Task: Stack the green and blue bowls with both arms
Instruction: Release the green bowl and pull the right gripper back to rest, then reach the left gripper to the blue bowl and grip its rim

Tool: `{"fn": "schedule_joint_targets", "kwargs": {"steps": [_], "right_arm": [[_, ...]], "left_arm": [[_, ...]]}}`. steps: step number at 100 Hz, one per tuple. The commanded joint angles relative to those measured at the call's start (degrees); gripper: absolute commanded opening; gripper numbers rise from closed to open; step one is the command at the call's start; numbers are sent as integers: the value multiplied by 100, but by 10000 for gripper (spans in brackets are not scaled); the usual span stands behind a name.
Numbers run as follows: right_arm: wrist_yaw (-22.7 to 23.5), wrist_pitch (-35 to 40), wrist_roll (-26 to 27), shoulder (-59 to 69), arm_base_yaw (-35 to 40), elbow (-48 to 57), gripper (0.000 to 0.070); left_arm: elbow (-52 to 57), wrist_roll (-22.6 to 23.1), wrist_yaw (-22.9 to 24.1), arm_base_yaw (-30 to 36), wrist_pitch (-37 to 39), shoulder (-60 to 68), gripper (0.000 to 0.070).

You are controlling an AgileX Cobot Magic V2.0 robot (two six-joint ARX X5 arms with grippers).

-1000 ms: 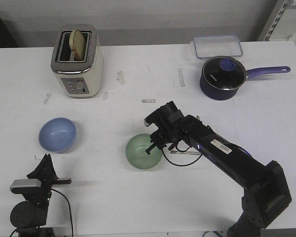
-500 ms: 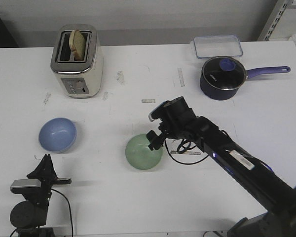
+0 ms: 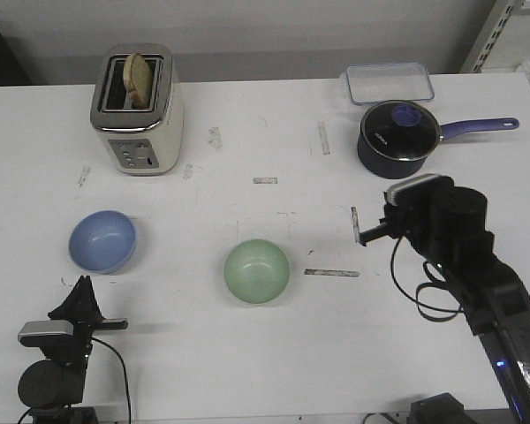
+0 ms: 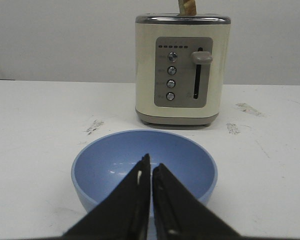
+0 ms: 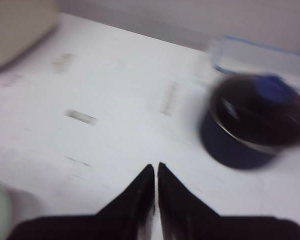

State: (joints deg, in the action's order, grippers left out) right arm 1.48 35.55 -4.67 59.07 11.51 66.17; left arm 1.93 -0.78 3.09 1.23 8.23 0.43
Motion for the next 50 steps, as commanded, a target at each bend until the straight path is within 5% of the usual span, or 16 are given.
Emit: {"fn": "schedule_joint_targets", "kwargs": {"steps": [1,29,50], "right_arm": [[-4,-203,-37,-310,-304,-542,0],[2,-1523,83,-2218,-1099,-3169,0],[0,-1672,79,-3080,-1110,-3926,0]], "left_arm": [[-111,9,11,-11,87,7,1],[-111,9,11,-11,90,7,1],[-68,-28,11,-11,422,7,1]]}}
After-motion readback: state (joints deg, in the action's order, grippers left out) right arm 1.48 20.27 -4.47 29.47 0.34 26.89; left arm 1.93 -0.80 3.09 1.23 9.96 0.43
